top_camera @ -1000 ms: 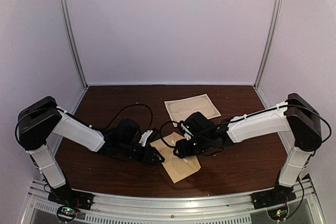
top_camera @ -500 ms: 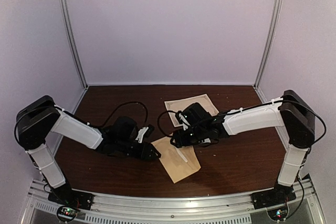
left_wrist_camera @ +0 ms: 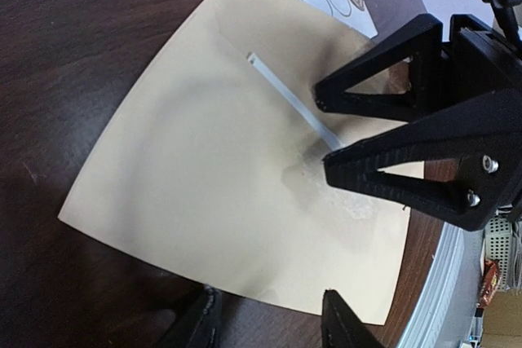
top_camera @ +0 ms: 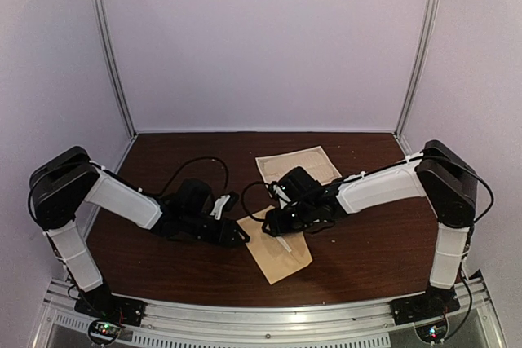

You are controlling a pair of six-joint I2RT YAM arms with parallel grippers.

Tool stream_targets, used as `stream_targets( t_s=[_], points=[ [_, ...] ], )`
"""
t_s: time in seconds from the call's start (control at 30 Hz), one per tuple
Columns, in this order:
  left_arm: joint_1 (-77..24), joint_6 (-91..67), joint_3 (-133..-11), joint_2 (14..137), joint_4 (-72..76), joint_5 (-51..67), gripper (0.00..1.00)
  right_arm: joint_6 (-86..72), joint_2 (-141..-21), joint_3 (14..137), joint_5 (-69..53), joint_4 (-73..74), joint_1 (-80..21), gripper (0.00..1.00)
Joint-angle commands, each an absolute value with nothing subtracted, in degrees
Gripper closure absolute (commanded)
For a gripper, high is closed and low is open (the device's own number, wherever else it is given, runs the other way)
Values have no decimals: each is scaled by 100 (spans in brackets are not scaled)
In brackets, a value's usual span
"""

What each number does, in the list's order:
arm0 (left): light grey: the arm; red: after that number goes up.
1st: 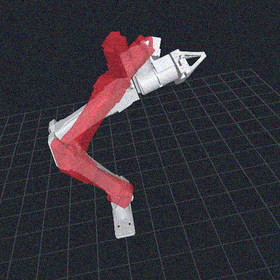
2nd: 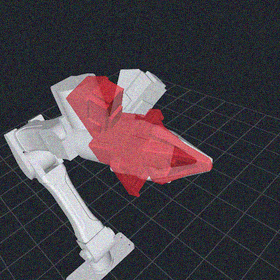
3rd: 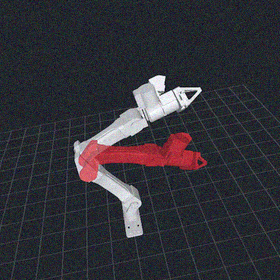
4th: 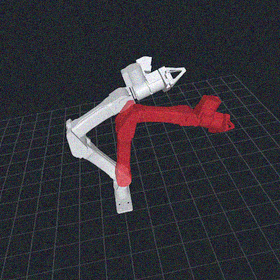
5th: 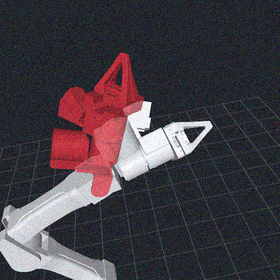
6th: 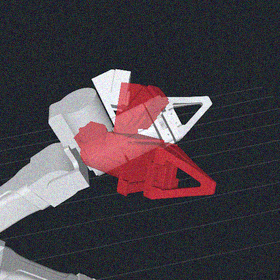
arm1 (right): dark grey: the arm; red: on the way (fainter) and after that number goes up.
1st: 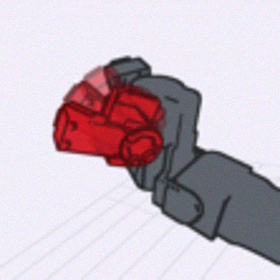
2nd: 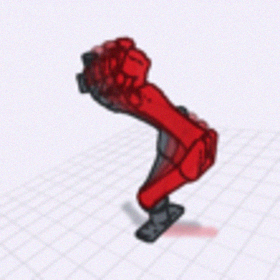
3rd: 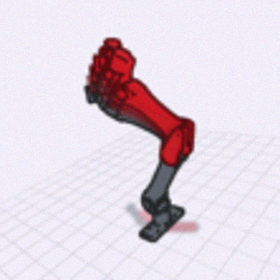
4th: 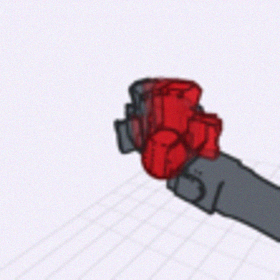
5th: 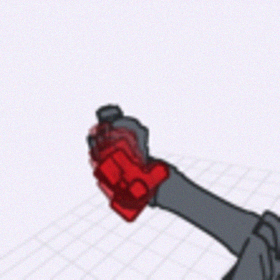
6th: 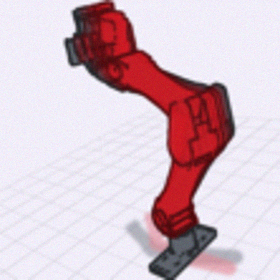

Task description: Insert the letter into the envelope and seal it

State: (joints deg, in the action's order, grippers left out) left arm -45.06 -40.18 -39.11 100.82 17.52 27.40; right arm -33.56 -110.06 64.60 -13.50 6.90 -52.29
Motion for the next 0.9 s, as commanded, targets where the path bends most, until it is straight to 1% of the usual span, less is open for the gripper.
stream_targets(
  t_s=[0.0, 0.3, 0.53, 0.67, 0.77, 0.87],
  points=[
    [-4474, -3937, -3982, 10238, 1908, 2832, 56, -3360, -11113, 6553, -1540, 517, -5203, 44],
    [-4474, -3986, -3949, 10300, 2023, 2922, 56, -3423, -11258, 6591, -1899, 297, -5242, 45],
    [-4474, -4029, -3895, 10312, 2118, 2956, 56, -3449, -11255, 6632, -1956, 238, -5289, 45],
    [-4471, -4008, -3881, 10140, 2116, 2792, 56, -3417, -11019, 6614, -1815, 256, -5309, 45],
    [-4416, -3786, -4036, 9680, 1701, 2489, 55, -3308, -10603, 6626, -1402, 482, -5309, 40],
    [-4214, -3495, -4288, 8955, 1108, 2231, 43, -3154, -10065, 6590, -902, 764, -5264, 32]
  ],
)
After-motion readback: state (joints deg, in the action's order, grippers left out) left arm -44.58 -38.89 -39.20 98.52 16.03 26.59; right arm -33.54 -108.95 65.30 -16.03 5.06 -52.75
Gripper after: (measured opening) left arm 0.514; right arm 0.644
